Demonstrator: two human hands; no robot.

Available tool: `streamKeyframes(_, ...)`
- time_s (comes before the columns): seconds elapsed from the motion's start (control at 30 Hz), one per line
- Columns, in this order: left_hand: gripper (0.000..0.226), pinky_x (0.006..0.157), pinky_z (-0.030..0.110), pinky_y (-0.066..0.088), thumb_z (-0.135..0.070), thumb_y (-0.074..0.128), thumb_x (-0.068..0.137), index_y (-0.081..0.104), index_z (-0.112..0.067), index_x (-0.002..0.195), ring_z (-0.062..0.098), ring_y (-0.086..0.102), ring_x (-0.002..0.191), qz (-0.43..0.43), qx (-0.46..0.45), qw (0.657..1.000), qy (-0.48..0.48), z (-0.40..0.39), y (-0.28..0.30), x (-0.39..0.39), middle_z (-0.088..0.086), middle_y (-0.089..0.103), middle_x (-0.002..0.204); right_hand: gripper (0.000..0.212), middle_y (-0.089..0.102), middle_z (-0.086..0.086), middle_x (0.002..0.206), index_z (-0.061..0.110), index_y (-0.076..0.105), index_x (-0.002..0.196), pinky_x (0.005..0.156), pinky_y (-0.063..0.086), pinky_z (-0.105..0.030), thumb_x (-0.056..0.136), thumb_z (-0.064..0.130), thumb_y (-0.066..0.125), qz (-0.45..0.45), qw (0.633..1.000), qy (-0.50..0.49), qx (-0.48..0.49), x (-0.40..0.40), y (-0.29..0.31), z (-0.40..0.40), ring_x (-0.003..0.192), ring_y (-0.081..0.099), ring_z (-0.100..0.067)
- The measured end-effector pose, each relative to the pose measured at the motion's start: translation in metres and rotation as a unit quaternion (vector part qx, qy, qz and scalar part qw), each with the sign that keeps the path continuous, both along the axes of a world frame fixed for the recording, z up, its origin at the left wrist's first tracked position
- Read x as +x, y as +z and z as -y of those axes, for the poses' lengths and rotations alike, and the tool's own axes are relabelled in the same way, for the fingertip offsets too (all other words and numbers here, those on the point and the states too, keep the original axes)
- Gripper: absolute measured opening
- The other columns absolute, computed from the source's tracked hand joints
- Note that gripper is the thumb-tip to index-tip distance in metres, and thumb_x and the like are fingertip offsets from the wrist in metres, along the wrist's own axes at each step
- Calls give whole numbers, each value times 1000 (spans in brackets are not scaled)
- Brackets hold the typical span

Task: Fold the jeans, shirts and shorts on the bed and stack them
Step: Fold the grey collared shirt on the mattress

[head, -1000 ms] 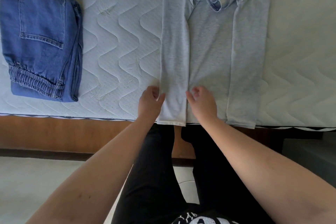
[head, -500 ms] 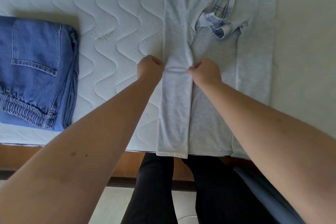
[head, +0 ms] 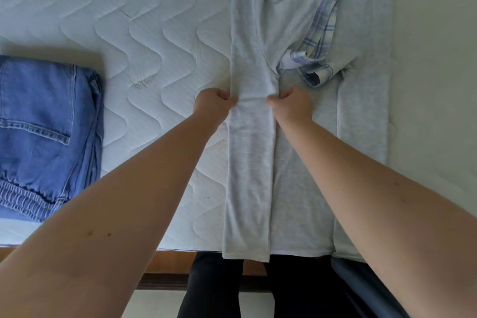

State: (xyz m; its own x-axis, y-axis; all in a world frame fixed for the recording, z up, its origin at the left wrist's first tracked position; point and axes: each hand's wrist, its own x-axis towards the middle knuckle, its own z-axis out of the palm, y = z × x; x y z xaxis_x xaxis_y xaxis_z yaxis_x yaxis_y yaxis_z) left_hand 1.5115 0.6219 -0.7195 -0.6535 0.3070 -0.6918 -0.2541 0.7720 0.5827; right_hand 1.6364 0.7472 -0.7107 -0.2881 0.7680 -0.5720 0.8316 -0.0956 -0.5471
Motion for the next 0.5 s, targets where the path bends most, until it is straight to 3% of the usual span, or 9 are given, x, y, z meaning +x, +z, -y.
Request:
streamKeyframes(0.13,18,56,28,50,-31,75,83,63,-18,79,14,58,65,5,9,1000,-23,3,-4,-2,-3,62,72,35,57,4,65,15,54,74,46,33,-23,83,43,71,-6,999,31,-2,0,-4,-3,57,53,-10)
streamKeyframes(0.2,27,59,33,54,-41,70,85,60,-17,80,15,57,65,-3,-9,999,-53,2,-4,-2,-4,60,72,52,49,2,52,13,48,58,44,28,-24,88,54,62,14,998,56,1,-5,-2,-6,46,47,-11)
streamKeyframes(0.27,30,65,37,56,-44,67,87,57,-17,79,17,57,68,-4,-23,996,-81,0,-2,-3,-3,58,74,58,47,1,47,14,44,51,47,32,-25,93,52,55,21,998,66,-6,-6,-2,-9,47,52,-16)
streamKeyframes(0.37,28,74,42,59,-39,67,89,63,-11,89,22,62,77,1,-28,995,-98,0,5,-7,1,63,82,44,62,0,59,11,59,68,56,45,-28,94,47,57,4,998,36,-48,1,-2,-13,57,66,-13)
streamKeyframes(0.43,27,74,41,59,-36,67,89,65,-10,92,23,65,80,-2,-35,993,-116,0,8,-10,4,67,85,36,65,5,61,16,60,72,51,47,-21,93,46,60,3,997,27,-66,3,-2,-14,49,63,0)
streamKeyframes(0.5,25,69,38,57,-35,65,90,64,-11,90,23,64,78,-8,-48,990,-135,-2,8,-10,2,65,82,29,66,9,60,21,60,72,51,47,-18,90,44,66,0,998,17,-69,2,-5,-16,48,63,2)
